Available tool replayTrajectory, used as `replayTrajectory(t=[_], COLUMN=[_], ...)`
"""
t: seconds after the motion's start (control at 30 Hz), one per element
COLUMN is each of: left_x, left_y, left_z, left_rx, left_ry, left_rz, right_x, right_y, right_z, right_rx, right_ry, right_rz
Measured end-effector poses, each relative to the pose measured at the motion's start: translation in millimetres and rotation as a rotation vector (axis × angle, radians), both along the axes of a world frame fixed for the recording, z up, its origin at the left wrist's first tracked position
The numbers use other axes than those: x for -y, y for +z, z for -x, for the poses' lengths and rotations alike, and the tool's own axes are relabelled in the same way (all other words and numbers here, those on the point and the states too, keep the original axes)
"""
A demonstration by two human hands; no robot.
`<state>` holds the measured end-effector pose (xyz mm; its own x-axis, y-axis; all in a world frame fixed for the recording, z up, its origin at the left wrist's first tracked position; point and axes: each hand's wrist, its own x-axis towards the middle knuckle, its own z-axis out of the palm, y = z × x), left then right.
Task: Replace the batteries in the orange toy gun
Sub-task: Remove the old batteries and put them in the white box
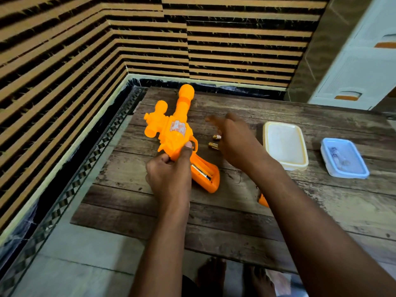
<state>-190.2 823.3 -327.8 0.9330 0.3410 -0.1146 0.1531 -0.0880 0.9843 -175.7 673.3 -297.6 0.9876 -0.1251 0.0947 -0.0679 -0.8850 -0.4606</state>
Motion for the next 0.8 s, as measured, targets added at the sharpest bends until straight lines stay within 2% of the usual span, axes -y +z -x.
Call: replayTrajectory(t=[0.13, 0.3, 0.47, 0.67, 0.73, 0.8], left_x=[-4, -7, -6, -8, -9, -9], left_y=[-1, -5, -8, -10, -7, -4], left_z=[-4, -8, -10, -9, -8, -8], left_rx=[-0.055, -0.098, -0.117, -0.098, -0.094, -0.082], left_ry=[0.029, 0.066, 0.065, 0.036, 0.012, -0.015], left_rz=[0.058, 0.12, 0.136, 0.113, 0.101, 0.076], right_x=[-3, 5, 9, 13, 13, 9], right_y=[3, -6, -22, -25, -22, -17], right_z=[-23, -64, -86, -93, -87, -72], right_rx=[0.159, 0.051, 0.014, -0.015, 0.026, 0.149], right_ry=[0.168, 0.228, 0.333, 0.341, 0.328, 0.276], right_rz=[0.149, 0.317, 0.24, 0.215, 0.21, 0.155])
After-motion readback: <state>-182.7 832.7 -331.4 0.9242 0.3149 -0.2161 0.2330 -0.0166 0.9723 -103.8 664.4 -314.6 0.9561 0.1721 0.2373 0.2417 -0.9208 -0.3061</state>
